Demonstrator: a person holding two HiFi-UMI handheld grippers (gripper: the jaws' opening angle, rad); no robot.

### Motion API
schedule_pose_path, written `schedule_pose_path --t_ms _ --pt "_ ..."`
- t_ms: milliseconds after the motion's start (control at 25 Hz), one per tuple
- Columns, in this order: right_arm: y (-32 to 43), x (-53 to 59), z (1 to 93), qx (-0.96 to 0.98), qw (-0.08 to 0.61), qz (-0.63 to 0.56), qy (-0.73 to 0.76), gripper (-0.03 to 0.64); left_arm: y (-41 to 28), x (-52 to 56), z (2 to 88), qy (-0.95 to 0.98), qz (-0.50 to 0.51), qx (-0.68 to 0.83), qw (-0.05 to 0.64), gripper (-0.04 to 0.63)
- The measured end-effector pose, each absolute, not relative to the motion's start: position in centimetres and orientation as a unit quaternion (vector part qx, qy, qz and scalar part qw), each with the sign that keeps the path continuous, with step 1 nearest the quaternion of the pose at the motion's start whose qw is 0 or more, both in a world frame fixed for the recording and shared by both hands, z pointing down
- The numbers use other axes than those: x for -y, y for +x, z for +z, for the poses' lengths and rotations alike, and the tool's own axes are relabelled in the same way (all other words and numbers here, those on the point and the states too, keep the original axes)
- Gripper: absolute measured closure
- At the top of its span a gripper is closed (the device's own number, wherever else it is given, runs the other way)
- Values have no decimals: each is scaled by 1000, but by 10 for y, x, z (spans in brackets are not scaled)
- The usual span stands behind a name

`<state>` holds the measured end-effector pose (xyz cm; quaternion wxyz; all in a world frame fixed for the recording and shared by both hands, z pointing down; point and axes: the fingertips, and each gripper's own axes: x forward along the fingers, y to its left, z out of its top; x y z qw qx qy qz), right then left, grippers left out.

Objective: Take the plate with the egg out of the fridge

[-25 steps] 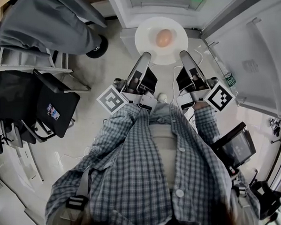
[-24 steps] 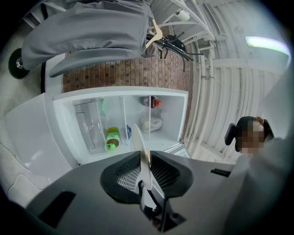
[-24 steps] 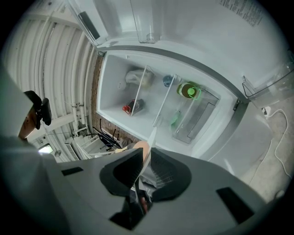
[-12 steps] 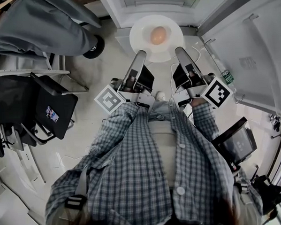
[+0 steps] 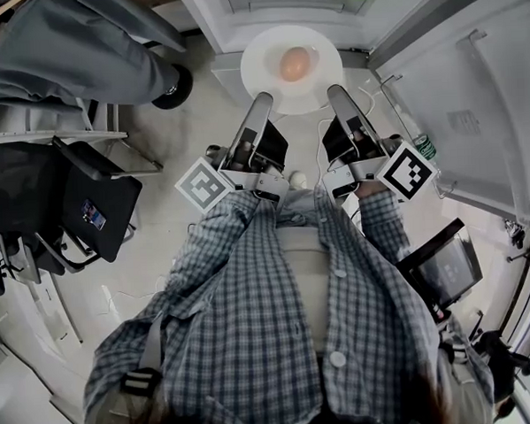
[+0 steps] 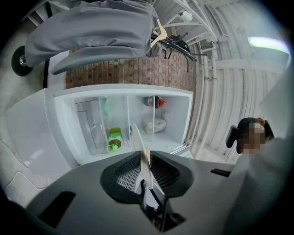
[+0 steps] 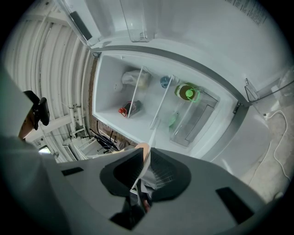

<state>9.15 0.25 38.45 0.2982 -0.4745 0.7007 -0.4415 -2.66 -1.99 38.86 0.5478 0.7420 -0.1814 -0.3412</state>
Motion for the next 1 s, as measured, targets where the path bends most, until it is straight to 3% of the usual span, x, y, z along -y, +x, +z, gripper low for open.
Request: schedule_pose_path --t_ms 1000 --pt "114 35 389 -691 298 -458 -472 561 -4 58 390 733 -342 191 556 523"
